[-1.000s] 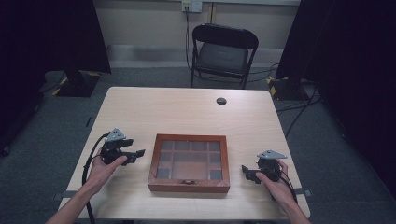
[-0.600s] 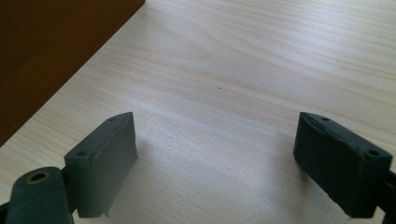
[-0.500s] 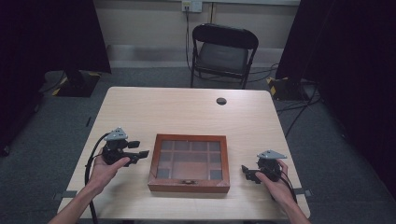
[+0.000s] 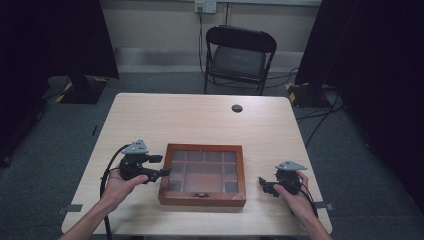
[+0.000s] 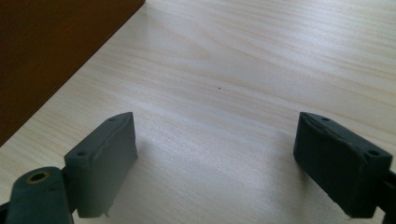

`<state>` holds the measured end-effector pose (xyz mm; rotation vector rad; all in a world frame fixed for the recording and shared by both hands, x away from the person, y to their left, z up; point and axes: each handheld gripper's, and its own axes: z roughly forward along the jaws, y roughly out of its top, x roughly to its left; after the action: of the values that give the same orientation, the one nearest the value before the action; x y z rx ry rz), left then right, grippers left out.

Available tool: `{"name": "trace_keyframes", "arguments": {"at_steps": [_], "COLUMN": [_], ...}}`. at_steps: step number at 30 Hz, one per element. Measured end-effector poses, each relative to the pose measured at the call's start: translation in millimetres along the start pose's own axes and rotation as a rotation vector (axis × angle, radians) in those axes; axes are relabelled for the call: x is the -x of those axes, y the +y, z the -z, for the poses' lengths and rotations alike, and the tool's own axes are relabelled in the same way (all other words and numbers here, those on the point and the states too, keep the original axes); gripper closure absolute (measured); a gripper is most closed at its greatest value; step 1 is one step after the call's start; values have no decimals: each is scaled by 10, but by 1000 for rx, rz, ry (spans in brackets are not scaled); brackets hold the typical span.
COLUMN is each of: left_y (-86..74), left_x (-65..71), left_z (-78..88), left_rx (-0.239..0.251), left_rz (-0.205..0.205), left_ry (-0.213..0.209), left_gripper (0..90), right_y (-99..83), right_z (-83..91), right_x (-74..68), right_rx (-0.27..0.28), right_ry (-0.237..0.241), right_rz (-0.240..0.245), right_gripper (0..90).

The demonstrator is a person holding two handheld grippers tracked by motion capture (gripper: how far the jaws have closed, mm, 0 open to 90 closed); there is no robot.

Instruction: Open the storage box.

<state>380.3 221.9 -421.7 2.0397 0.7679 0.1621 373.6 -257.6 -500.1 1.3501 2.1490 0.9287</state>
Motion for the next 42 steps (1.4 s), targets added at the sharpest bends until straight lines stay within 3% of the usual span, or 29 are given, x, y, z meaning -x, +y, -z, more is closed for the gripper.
{"name": "trace_keyframes", "arguments": {"at_steps": [3,4,5,10,13,15,18,23,28,32,34,42], "left_y": [31,41,45,79,93,126,192,300,364,340,313,226], "left_x": [77,122,151,247,281,319,375,471,586,712,730,745], "left_z": [-38,-61,-73,-129,-141,-171,-216,-307,-434,-511,-535,-621], "left_rx": [-3,-3,4,-2,6,25,25,24,-15,-54,-78,-95], "left_rz": [-14,-14,-22,-49,-44,-25,-51,-34,-41,-83,-101,-119], "left_ry": [-31,-75,-88,-111,-121,-164,-166,-205,-255,-288,-295,-333], "left_gripper": [348,365,379,400,405,444,453,499,552,542,555,630], "right_y": [0,0,0,0,0,1,3,3,3,3,3,3], "right_z": [-1,-1,-1,0,-1,-3,-4,-4,-4,-5,-5,-5], "right_x": [1,1,1,1,2,7,6,5,6,6,6,6], "right_rx": [1,1,1,0,1,1,0,0,0,0,0,0], "right_ry": [0,0,0,1,1,3,3,3,3,3,3,3], "right_rz": [1,1,1,1,2,4,4,3,4,3,3,4], "right_gripper": [128,128,128,128,128,126,124,124,124,124,124,124]}}
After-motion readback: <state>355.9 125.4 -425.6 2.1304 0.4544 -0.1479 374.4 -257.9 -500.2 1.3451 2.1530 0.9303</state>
